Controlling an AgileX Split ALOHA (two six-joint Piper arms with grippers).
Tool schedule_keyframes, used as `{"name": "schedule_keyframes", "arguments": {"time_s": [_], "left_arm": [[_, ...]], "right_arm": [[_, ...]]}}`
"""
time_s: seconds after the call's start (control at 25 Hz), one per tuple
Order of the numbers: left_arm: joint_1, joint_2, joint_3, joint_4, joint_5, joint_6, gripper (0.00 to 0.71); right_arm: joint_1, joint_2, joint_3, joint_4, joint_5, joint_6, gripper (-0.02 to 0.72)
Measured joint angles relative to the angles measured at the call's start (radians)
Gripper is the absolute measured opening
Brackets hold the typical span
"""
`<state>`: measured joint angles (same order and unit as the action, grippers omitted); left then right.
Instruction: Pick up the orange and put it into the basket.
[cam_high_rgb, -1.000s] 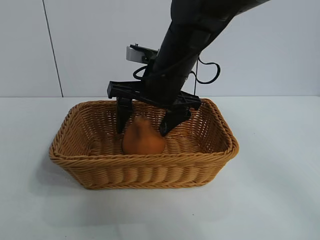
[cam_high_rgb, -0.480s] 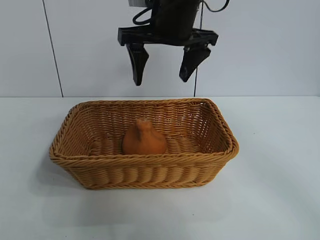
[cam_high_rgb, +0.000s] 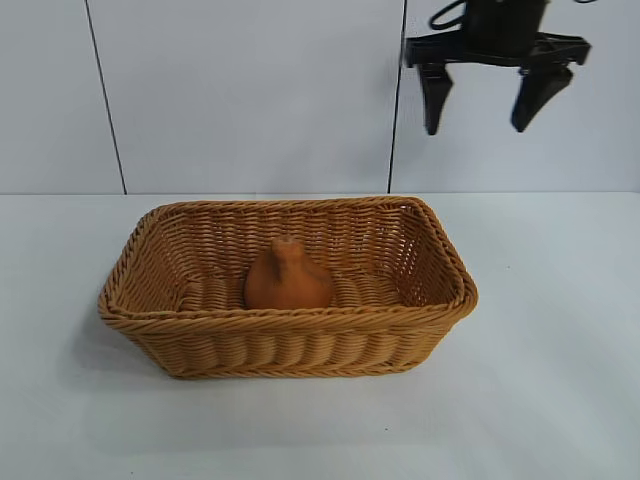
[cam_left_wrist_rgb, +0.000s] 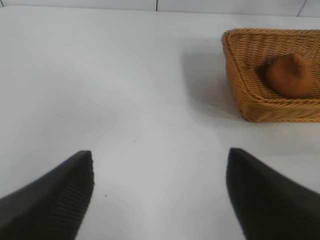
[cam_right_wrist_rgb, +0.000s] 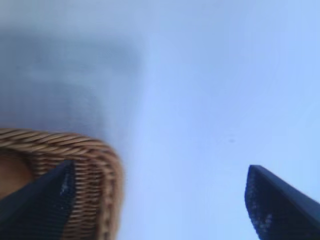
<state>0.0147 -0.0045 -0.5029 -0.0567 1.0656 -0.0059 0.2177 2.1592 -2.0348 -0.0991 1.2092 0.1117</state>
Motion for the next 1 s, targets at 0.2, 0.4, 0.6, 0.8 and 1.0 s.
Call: {"name": "schedule_keyframes", "arguments": {"time_s": [0.2,0.4,0.6,0.8,1.0], "left_arm": [[0.000,0.000,0.000,0.000,0.000,0.000,0.529],[0.000,0.000,0.000,0.000,0.000,0.000,0.529],[0.000,0.000,0.000,0.000,0.000,0.000,0.529],[0.000,0.000,0.000,0.000,0.000,0.000,0.529],[0.000,0.000,0.000,0.000,0.000,0.000,0.529]], "right_arm": [[-0.137,0.000,0.000,0.014,0.001,-0.001,0.631],[-0.175,-0.012,0.026,0.088,0.001,-0.034,0.631],[-0.173,-0.118,0.224,0.099,0.000,-0.050,0.631],[-0.173,-0.312,0.520,0.110,0.003,-0.079,0.631],[-0.173,-0.560,0.847,0.149,0.009,-0.102,0.631]]}}
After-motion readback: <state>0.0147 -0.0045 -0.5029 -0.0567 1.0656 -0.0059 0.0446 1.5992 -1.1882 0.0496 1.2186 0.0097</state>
